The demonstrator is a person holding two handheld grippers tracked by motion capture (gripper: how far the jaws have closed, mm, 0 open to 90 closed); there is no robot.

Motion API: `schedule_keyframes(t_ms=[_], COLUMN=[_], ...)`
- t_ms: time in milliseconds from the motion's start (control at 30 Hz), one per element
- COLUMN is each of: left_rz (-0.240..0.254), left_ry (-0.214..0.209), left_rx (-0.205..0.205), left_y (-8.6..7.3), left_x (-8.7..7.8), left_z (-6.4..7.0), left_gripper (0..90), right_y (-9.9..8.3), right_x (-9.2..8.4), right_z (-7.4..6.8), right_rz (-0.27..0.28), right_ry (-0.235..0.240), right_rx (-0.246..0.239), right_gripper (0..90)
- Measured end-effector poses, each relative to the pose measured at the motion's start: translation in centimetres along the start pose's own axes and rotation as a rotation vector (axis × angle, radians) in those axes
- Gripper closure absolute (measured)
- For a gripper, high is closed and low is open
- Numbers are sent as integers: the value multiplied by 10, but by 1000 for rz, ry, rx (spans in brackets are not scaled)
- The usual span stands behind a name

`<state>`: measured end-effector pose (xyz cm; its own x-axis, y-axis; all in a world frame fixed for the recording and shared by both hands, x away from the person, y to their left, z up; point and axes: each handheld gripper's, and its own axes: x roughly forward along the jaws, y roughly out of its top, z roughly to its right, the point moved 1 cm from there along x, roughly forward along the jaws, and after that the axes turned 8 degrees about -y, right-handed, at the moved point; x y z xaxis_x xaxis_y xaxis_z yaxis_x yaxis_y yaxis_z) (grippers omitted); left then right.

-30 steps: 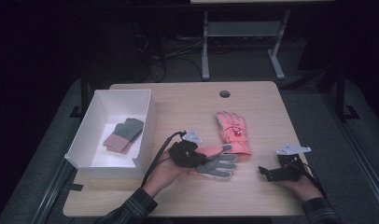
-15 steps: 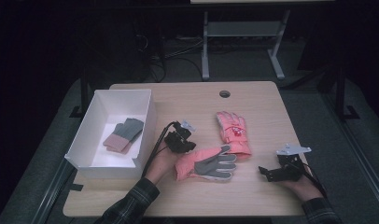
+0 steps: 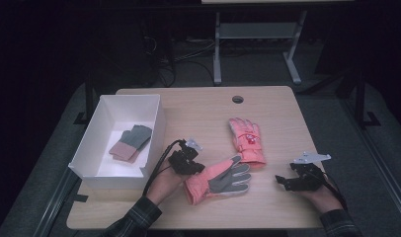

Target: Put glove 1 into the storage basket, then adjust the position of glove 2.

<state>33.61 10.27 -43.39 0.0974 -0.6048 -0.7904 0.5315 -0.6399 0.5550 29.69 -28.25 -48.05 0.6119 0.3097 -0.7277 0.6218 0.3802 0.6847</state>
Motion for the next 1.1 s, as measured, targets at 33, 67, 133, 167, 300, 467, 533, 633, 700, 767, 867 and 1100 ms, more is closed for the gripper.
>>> schedule_keyframes(t_ms=[33,67,133,167,300,467,533,633,700,767,867,1100], left_rz=[12,11,8,8,19,0,11,-4,3,-2,-6,-8], left_ry=[-1,-8,-16,-17,-21,-27,-27,-31,-36,-41,-48,-73], left_rx=[-9,-4,-3,-1,-13,-7,-17,-3,-14,-10,-7,-12], left_y=[-2,-4,-6,-7,-8,-9,-9,-11,-12,-14,-17,-28], left_x=[0,-1,-3,-3,-2,-2,-2,-3,-2,-4,-5,-9], left_z=[2,2,1,1,1,-2,-1,-1,1,2,6,12], left_gripper=[897,897,897,897,897,897,898,897,897,897,897,897], right_y=[1,2,6,9,15,23,25,26,27,29,33,43], right_x=[-2,-5,-8,-9,-13,-13,-9,-1,1,5,10,23], right_z=[-2,-6,-16,-26,-42,-75,-86,-102,-104,-110,-111,-113], right_rz=[5,19,23,32,52,51,40,5,2,-7,-8,-3], right_ry=[11,32,93,158,257,377,412,448,451,445,436,402], right_rx=[-1,-23,-26,-43,-80,-141,-164,-209,-216,-230,-240,-236], right_gripper=[373,455,605,778,899,899,899,899,899,899,899,900])
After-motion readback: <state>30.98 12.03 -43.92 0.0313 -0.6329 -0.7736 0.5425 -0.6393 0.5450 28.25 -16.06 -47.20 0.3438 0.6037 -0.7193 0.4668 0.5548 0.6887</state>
